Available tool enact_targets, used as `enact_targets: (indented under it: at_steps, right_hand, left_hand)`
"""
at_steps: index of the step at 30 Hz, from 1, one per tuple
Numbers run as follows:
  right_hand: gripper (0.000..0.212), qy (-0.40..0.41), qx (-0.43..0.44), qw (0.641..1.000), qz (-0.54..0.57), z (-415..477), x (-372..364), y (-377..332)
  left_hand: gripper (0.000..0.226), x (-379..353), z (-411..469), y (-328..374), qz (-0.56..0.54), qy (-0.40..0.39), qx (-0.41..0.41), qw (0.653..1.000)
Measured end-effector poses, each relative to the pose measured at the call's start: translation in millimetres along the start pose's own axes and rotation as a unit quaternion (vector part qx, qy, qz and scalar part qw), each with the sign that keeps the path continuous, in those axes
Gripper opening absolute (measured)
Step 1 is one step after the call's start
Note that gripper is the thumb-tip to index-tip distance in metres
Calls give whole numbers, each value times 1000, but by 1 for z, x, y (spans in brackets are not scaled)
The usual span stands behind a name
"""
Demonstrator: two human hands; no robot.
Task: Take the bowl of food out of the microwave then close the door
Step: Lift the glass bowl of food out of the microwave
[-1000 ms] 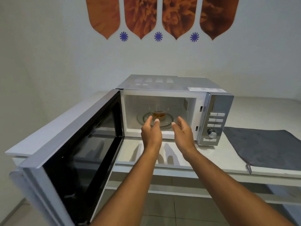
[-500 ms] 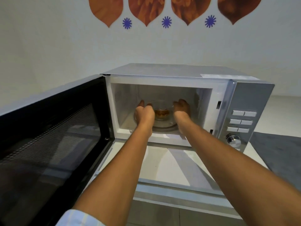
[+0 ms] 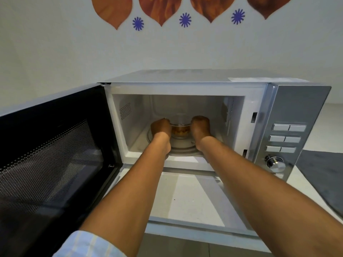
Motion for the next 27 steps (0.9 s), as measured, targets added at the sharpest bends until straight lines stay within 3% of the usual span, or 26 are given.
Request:
enact_targets:
  at_steps: [4, 9, 17, 24, 27]
  right_hand:
    - [38, -1, -2, 1000, -2, -5, 1, -7]
    - [41, -5, -12, 1000, -6, -17, 7, -20]
    - [28, 9, -124, 992, 37, -67, 23, -35]
    - [32, 8, -3, 1000, 5, -116, 45, -59]
    - [35, 0, 21, 1000, 0, -138, 57, -66]
  left_hand:
    - [22, 4, -10, 2, -55, -18, 25, 998]
    - [28, 7, -31, 10, -94, -32, 15, 995]
    - [25, 33, -72, 2, -74, -18, 1, 997]
    - [25, 51, -120, -1, -56, -42, 4, 998]
    - [51, 59, -150, -4, -56, -39, -13, 998]
Point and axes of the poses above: each hand's wrist, its own z-axis towards the middle knuckle, its own x-axis out of the back of the hand, y = z × x, the point moved 4 cm from there along z, towards the middle knuckle, and after that the axes turned 10 degrees about x, right-handed, at the moved point
